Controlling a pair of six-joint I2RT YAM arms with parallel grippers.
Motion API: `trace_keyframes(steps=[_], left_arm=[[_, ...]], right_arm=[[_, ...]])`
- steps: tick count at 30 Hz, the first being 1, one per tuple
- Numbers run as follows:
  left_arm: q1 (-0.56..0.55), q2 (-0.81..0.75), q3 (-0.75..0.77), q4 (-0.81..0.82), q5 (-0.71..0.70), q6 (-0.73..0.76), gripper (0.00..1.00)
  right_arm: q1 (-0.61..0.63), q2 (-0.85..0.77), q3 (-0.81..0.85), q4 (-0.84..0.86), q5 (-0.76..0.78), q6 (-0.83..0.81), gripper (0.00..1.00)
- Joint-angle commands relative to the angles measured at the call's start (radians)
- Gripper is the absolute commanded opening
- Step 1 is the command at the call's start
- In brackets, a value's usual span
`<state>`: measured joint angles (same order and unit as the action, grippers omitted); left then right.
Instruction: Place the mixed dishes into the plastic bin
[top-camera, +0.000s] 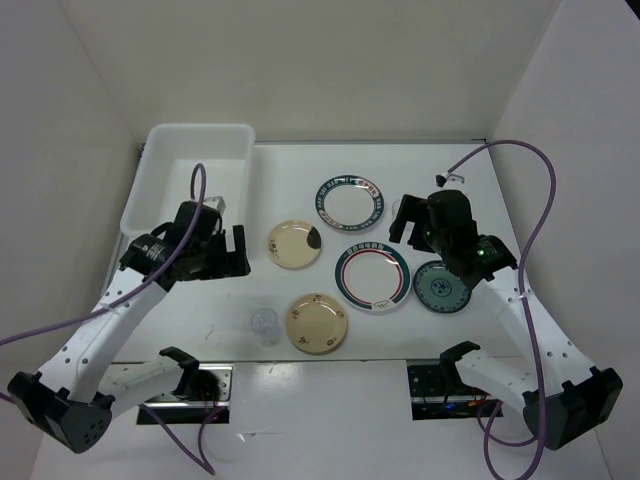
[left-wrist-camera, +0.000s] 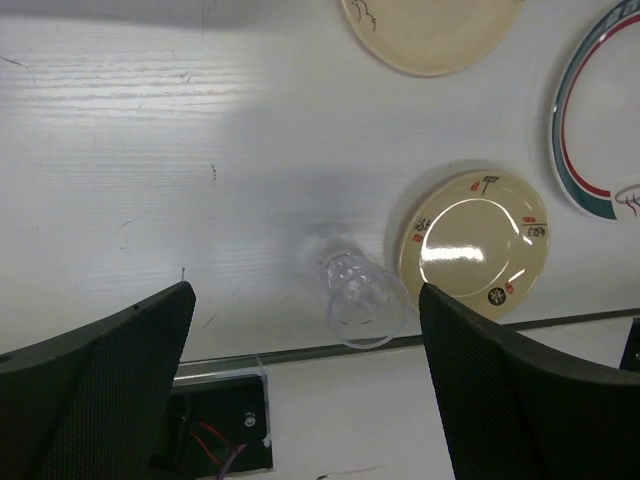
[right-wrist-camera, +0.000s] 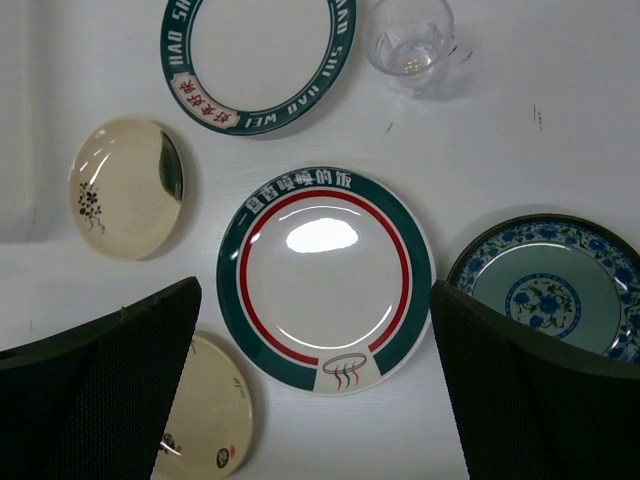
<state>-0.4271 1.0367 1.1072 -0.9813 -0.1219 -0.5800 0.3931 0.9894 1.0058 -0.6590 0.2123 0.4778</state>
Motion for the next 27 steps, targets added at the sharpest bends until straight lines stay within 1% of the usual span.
trace_keyframes(steps=[1,2,3,5,6,7,8,11,13,15,20,24,25,26,27], left_arm=[[0.004,-0.037,-0.023,-0.007,0.051,0.003,1.0],[0.004,-0.046,-0.032,0.01,0.083,-0.007,1.0],[0.004,-0.067,-0.047,0.03,0.155,0.002,1.0],[-0.007,-0.102,-0.099,0.053,0.205,-0.024,1.0],[-0.027,-0.113,-0.142,0.053,0.164,-0.094,0.95],[-0.044,-0.086,-0.164,0.04,0.104,-0.165,0.76],[-0.053,-0.076,-0.164,0.03,0.07,-0.2,0.65],[-0.053,-0.04,-0.164,0.021,0.061,-0.21,0.65],[-0.097,0.003,-0.164,0.009,0.047,-0.237,0.65],[-0.145,0.092,-0.164,-0.014,0.021,-0.273,0.67],[-0.222,0.187,-0.182,-0.014,0.002,-0.326,0.68],[-0.231,0.207,-0.202,-0.014,0.013,-0.336,0.6],[-0.24,0.217,-0.202,-0.014,0.025,-0.336,0.53],[-0.24,0.217,-0.214,-0.014,0.025,-0.345,0.52],[-0.24,0.217,-0.214,-0.014,0.025,-0.345,0.48]], right_arm=[[0.006,0.012,-0.009,0.021,-0.013,-0.001,1.0],[0.006,0.003,-0.009,0.021,-0.013,-0.001,1.0],[0.006,0.003,-0.009,0.021,-0.013,-0.001,1.0],[0.006,-0.006,-0.009,0.021,-0.013,-0.001,1.0],[0.006,-0.006,-0.009,0.021,-0.013,-0.001,1.0],[0.006,-0.006,-0.009,0.021,-0.022,0.008,1.0],[0.006,-0.006,-0.009,0.021,-0.022,0.008,1.0],[0.006,0.003,-0.009,0.021,-0.031,0.008,1.0],[0.006,0.012,0.014,0.021,-0.031,-0.004,1.0],[0.006,0.022,0.042,0.021,-0.031,-0.014,1.0],[0.006,0.031,0.066,0.01,-0.008,-0.036,1.0],[0.006,0.022,0.057,0.001,0.013,-0.036,1.0],[0.006,0.012,0.057,0.001,0.013,-0.036,1.0],[0.006,0.003,0.047,0.001,0.013,-0.036,1.0],[0.006,0.003,0.047,0.001,0.013,-0.036,1.0]])
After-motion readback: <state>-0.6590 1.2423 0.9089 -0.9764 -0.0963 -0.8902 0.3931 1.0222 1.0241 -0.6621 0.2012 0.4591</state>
